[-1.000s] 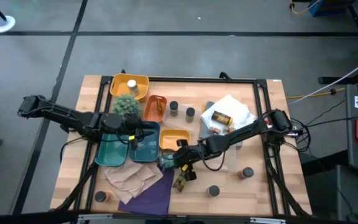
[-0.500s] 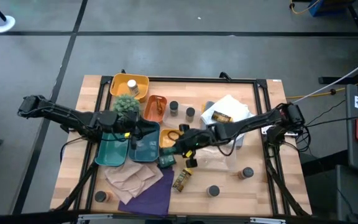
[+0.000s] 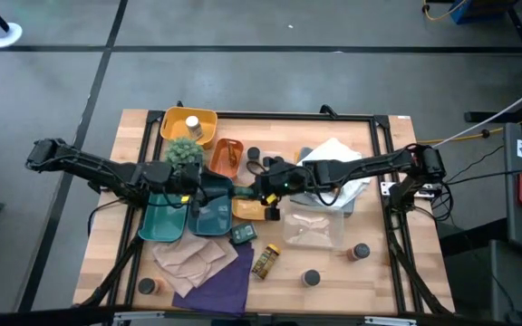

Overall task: Sort spices by type
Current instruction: Put the bottom green seasoning can into the green bin

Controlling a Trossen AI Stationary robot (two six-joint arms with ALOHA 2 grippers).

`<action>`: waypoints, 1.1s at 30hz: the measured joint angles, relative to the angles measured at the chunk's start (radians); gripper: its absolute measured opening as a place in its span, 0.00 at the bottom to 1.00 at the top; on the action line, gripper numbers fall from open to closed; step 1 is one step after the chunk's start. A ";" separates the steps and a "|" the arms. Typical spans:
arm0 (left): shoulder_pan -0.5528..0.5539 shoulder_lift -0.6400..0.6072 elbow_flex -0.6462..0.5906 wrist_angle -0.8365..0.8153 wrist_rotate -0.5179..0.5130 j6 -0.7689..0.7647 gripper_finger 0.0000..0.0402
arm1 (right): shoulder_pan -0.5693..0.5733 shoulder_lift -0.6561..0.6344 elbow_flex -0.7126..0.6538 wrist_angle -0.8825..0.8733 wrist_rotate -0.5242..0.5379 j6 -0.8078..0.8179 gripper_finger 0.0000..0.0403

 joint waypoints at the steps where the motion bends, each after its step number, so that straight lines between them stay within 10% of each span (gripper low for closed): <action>1: 0.000 0.000 0.000 -0.013 -0.006 0.016 0.55 | -0.005 0.000 0.000 0.001 0.000 0.003 0.35; 33: 0.000 0.025 0.000 -0.059 -0.064 0.013 0.58 | -0.009 0.002 0.000 0.039 0.121 0.006 0.33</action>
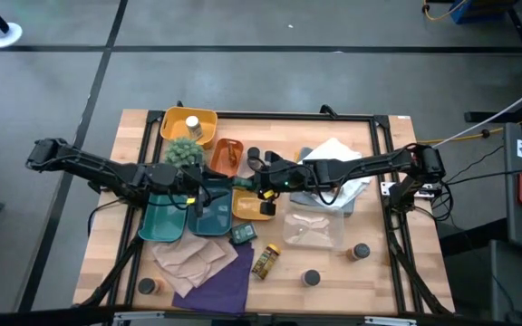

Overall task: Sort spices by type
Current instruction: Put the bottom green seasoning can into the green bin

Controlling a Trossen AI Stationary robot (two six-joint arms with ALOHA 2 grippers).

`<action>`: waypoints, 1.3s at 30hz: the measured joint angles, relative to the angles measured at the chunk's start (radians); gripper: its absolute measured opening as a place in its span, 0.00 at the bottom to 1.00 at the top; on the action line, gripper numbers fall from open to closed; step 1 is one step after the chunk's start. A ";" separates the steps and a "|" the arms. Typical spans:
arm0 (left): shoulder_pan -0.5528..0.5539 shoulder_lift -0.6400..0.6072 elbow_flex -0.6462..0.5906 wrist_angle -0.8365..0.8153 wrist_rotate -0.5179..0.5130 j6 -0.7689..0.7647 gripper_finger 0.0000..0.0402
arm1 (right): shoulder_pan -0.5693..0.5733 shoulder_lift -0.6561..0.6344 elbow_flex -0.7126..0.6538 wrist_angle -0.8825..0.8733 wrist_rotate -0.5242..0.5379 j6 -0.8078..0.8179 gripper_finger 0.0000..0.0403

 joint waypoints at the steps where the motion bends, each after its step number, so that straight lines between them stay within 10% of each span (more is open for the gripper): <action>1: 0.000 0.000 0.000 0.000 0.000 0.000 0.58 | 0.000 0.000 0.000 0.000 0.000 0.000 0.33; 27: 0.000 0.001 0.000 0.005 -0.001 0.026 0.57 | 0.000 0.000 0.000 0.122 -0.097 -0.005 0.34; 39: 0.000 0.001 0.000 0.010 0.024 0.049 0.29 | 0.001 0.000 0.000 0.122 -0.096 -0.005 0.34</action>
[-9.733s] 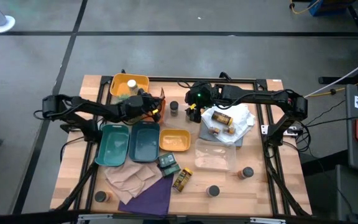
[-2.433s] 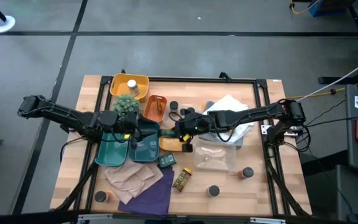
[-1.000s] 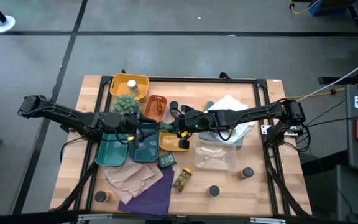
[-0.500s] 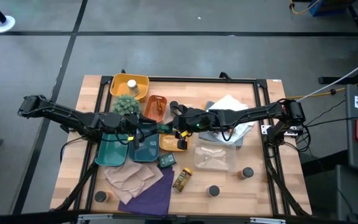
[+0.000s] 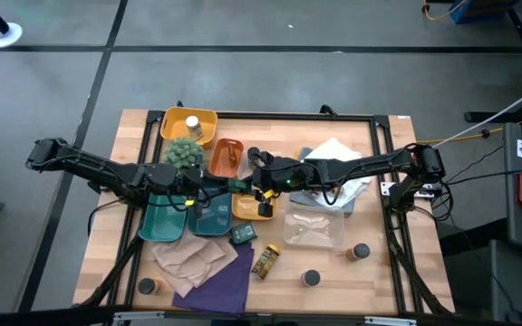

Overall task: Sort spices by type
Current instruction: Put the bottom green seasoning can into the green bin

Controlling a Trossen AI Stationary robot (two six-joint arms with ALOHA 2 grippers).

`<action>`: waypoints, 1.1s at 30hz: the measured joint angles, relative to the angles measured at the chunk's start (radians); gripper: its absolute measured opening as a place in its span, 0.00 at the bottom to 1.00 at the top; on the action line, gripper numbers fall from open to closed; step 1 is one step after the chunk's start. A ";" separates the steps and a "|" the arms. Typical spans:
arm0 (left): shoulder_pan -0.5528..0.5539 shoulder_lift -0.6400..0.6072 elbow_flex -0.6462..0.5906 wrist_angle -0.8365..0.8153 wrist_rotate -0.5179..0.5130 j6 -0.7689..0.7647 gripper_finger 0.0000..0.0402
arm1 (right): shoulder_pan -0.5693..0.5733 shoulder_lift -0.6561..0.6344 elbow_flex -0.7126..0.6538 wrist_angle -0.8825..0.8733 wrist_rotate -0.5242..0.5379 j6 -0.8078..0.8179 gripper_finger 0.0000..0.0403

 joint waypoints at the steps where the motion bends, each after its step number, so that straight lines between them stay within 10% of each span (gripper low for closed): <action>1: 0.000 0.000 0.000 0.000 0.000 -0.002 0.29 | 0.000 0.000 0.000 0.000 0.000 0.001 0.34; 18: 0.000 -0.095 0.000 -0.060 0.002 -0.039 0.29 | 0.000 0.000 0.002 -0.004 -0.001 0.002 0.48; 33: 0.000 -0.357 0.180 -0.940 0.002 -0.375 0.29 | 0.000 0.000 0.002 -0.081 -0.001 -0.005 0.63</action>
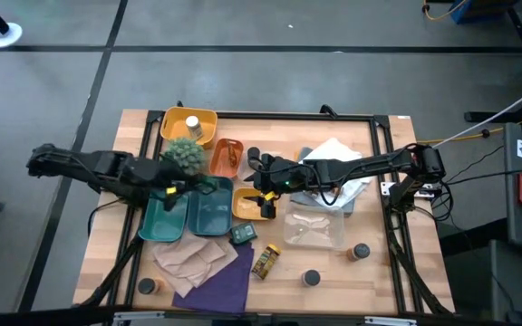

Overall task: Sort spices by type
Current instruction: Put the bottom green seasoning can into the green bin

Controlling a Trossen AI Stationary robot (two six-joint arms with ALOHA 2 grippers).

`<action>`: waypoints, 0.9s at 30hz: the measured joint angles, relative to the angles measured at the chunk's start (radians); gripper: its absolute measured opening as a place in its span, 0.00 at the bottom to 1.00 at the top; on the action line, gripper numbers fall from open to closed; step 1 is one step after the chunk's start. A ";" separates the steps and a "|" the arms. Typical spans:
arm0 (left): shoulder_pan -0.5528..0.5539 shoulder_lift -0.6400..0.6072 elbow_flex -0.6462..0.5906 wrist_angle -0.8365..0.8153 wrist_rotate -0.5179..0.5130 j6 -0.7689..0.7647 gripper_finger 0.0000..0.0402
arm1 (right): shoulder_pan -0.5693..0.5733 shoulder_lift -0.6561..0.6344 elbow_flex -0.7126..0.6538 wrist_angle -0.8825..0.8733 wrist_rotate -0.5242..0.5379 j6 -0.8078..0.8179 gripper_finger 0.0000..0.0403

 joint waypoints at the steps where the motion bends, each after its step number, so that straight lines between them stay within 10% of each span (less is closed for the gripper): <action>1: 0.000 -0.009 0.019 -0.051 0.000 -0.025 0.29 | 0.000 0.000 0.000 -0.002 0.000 0.000 0.62; 27: 0.000 -0.032 0.105 -0.600 0.154 -0.620 0.29 | 0.000 0.000 -0.001 -0.037 0.000 -0.047 0.62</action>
